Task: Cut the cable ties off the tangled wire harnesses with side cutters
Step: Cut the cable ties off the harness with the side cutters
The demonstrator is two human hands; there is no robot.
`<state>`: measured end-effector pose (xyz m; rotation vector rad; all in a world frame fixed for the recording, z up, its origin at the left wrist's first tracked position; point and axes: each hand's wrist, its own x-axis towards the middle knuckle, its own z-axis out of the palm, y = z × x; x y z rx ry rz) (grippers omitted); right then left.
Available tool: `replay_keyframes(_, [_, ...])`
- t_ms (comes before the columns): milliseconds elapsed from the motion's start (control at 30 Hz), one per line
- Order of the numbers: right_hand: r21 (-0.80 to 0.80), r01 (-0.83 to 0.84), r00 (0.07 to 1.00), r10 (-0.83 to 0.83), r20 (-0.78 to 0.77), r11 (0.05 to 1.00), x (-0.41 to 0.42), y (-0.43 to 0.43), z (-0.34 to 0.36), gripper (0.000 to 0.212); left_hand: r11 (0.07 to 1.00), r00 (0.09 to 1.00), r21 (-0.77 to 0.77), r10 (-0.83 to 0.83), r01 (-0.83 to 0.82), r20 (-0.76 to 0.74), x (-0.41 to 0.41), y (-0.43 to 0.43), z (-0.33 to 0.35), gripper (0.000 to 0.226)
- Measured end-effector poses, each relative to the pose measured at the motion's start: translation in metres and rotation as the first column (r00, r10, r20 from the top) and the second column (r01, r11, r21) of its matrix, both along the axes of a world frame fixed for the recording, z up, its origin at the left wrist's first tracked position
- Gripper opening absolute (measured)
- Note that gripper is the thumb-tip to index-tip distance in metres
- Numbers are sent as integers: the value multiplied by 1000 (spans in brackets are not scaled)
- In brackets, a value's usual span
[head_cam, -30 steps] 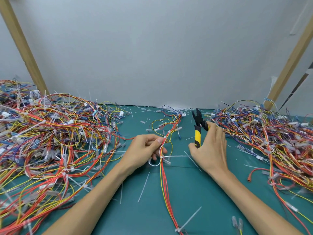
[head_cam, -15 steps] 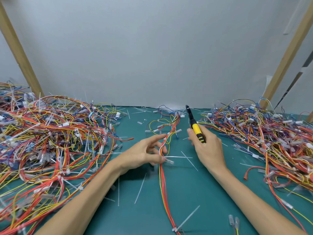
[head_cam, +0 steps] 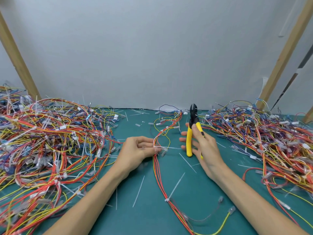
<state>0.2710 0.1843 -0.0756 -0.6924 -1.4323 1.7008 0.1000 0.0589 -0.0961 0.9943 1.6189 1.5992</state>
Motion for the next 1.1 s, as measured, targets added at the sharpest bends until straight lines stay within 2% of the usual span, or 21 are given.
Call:
replay_keyframes(67, [-93, -73, 996, 68, -52, 993, 0, 0, 0, 54, 1000, 1000, -20, 6, -6, -9, 0, 1, -2, 18])
replay_keyframes(167, [-88, -136, 989, 131, -62, 987, 1, 1, -1, 54, 1000, 998, -16, 9, -8, 63, 1, 1, -3, 9])
replay_keyframes(367, [-88, -115, 992, 118, 35, 990, 2, 0, -1, 42, 996, 1000, -93, 18, -18, 4, 3, 2, 2, 15])
replay_keyframes(500, [-62, -156, 987, 158, 39, 986, 4, -1, 0, 44, 988, 998, -155, 13, -22, -57, 4, 1, 4, 28])
replay_keyframes(733, [-50, -155, 986, 158, 46, 987, 4, 1, -1, 43, 999, 1000, -46, -23, 22, -21, 5, -2, 10, 23])
replay_keyframes(900, [-61, -121, 992, 123, 39, 991, 1, 4, -2, 42, 999, 999, -35, -35, 34, -25, 4, -2, 10, 24])
replay_keyframes(1100, [-127, -154, 986, 161, 46, 980, 4, 5, -2, 50, 998, 997, -40, -43, 41, -58, 6, -4, 9, 27])
